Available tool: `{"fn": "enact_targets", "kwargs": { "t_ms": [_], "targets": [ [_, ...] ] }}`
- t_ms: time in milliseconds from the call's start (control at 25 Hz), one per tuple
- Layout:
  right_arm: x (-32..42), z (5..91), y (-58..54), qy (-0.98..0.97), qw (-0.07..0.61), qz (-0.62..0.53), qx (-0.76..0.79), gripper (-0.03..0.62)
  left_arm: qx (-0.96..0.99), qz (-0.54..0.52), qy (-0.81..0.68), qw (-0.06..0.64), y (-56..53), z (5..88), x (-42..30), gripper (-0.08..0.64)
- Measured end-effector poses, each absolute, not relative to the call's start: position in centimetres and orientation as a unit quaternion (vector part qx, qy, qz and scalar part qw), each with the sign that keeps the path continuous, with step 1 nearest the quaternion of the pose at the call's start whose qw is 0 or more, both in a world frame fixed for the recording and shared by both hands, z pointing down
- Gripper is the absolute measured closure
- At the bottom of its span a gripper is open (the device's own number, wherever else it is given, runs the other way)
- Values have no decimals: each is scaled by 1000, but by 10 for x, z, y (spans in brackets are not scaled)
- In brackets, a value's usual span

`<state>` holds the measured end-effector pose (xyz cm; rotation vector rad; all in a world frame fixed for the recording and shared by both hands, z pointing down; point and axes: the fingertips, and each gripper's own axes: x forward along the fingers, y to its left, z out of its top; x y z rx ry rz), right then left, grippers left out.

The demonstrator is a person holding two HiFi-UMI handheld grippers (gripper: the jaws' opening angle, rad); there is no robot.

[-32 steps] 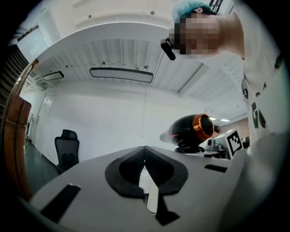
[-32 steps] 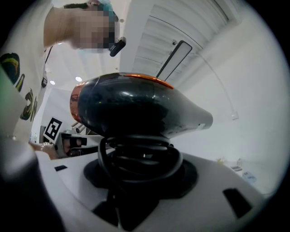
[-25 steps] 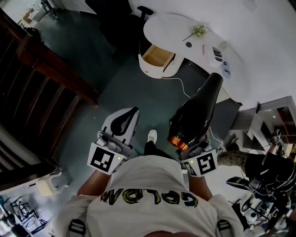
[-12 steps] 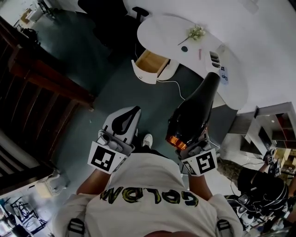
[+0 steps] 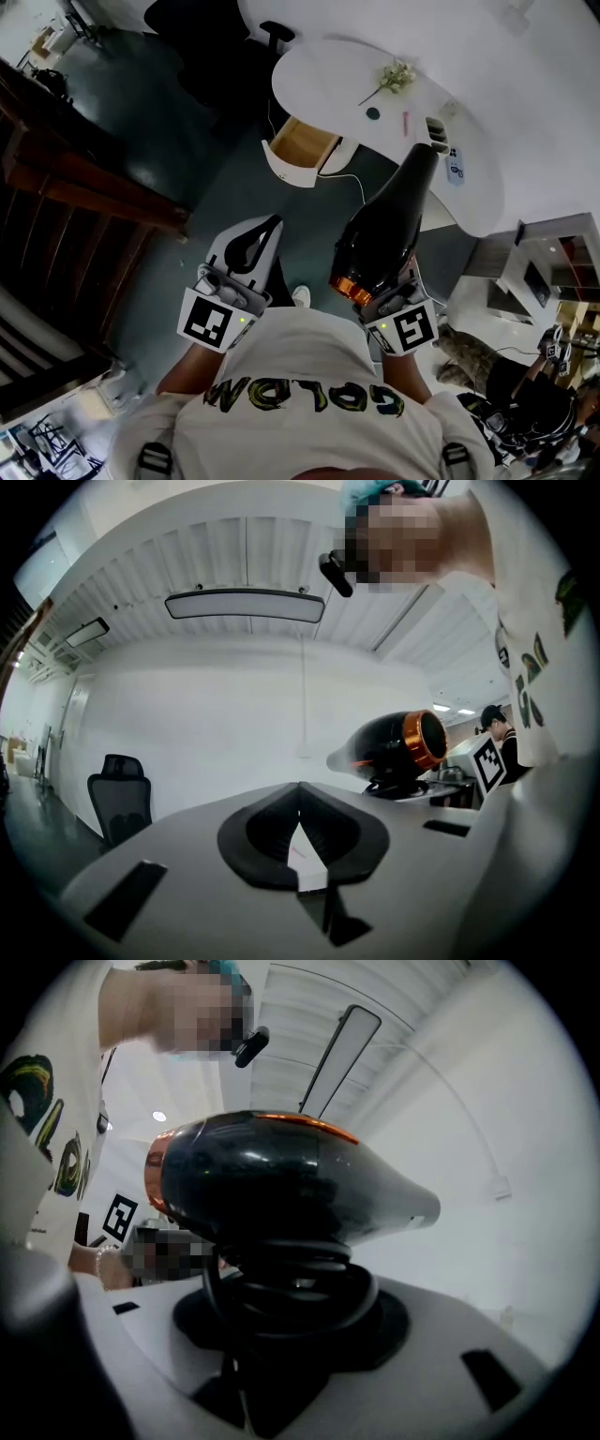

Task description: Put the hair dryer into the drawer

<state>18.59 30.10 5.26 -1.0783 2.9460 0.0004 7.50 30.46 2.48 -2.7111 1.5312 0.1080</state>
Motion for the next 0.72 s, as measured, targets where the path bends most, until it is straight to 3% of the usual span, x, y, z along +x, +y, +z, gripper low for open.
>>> {"fn": "enact_targets", "kwargs": {
  "t_ms": [720],
  "targets": [
    [43, 58, 72, 939, -19, -5, -344, 351, -875, 44, 481, -1, 76, 33, -70, 549]
  ]
}}
